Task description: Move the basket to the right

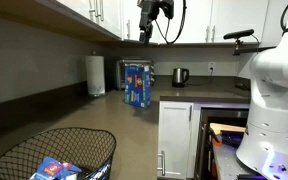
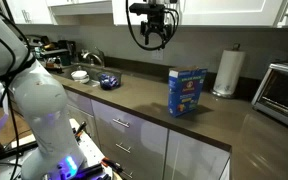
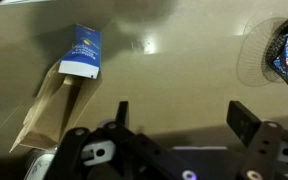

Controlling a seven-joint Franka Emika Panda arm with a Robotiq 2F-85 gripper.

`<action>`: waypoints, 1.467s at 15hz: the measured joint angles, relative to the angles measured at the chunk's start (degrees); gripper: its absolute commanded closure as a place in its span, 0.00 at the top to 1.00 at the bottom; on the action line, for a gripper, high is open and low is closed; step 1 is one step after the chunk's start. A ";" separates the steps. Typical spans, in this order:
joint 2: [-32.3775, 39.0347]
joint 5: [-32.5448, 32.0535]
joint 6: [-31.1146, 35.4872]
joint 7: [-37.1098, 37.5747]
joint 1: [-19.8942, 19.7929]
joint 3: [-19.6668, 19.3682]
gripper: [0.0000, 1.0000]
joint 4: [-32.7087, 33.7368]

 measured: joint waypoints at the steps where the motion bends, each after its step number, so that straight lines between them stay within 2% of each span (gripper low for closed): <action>1: 0.00 0.00 0.00 0.00 0.00 0.00 1.00 0.00; 9: 0.37 -0.03 -0.17 0.00 -0.05 1.00 1.00 0.00; 17: 10.45 -0.62 0.19 0.70 6.03 12.84 1.00 2.30; 22: 18.63 0.72 5.82 2.78 7.45 16.04 1.00 6.14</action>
